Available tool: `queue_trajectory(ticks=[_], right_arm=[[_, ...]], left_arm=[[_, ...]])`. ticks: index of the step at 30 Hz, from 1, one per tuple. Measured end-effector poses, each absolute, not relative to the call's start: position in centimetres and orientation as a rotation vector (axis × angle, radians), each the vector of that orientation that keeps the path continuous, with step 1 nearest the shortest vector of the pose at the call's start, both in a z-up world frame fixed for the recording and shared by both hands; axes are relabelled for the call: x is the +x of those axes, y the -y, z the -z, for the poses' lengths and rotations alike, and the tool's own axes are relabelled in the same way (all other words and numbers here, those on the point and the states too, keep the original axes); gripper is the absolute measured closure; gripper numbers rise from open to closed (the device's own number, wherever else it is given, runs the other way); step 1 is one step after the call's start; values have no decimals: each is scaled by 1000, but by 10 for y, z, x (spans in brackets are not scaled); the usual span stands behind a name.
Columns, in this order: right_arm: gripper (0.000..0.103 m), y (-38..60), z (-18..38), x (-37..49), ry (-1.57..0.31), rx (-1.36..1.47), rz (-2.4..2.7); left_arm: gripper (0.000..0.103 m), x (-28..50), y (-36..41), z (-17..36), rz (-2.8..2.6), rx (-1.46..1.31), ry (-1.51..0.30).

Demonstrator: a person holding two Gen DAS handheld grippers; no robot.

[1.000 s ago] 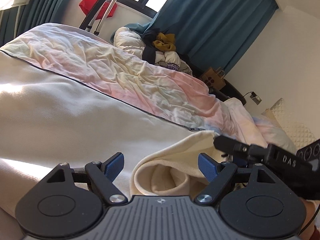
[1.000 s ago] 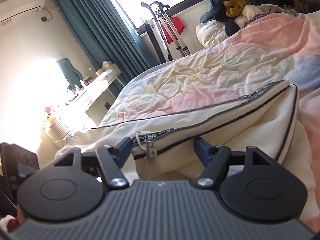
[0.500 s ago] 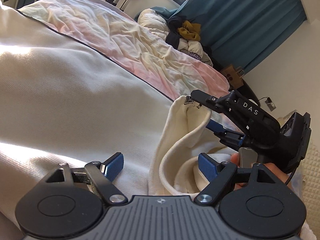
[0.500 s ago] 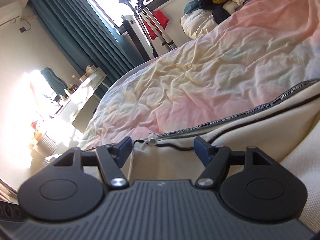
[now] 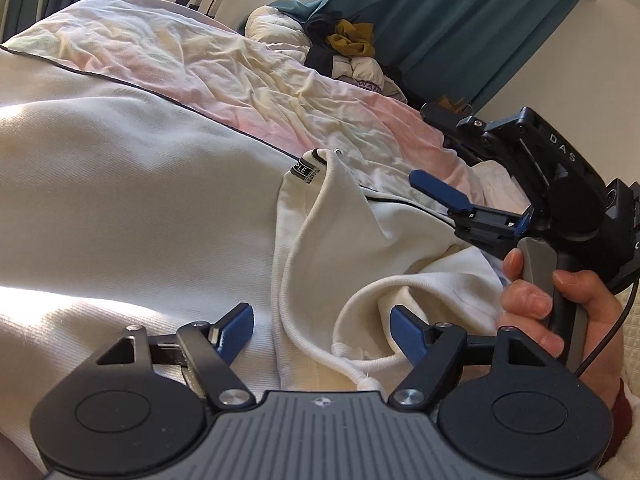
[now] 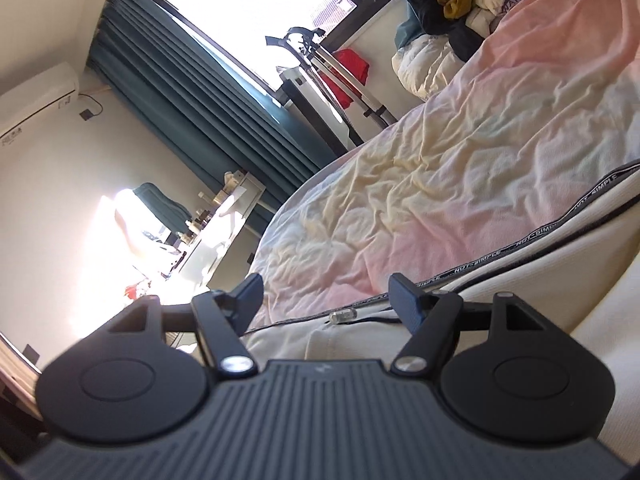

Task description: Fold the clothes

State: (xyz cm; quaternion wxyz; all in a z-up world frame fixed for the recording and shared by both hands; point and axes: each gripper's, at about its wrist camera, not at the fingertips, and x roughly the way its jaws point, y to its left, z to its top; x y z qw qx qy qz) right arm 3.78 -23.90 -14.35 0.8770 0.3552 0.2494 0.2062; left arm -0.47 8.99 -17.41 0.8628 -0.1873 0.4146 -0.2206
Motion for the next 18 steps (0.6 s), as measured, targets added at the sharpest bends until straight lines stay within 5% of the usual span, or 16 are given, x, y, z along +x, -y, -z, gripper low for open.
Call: queue_trajectory(ticks=[8, 15, 18], right_arm=[[31, 267, 118, -17, -473, 644, -289], [31, 309, 123, -92, -468, 674, -118], [31, 315, 132, -110, -508, 726, -89]], left_arm=[[42, -42, -87, 165, 530, -377, -899], [95, -62, -77, 166, 491, -291, -913], [95, -68, -85, 163, 467, -316, -908]])
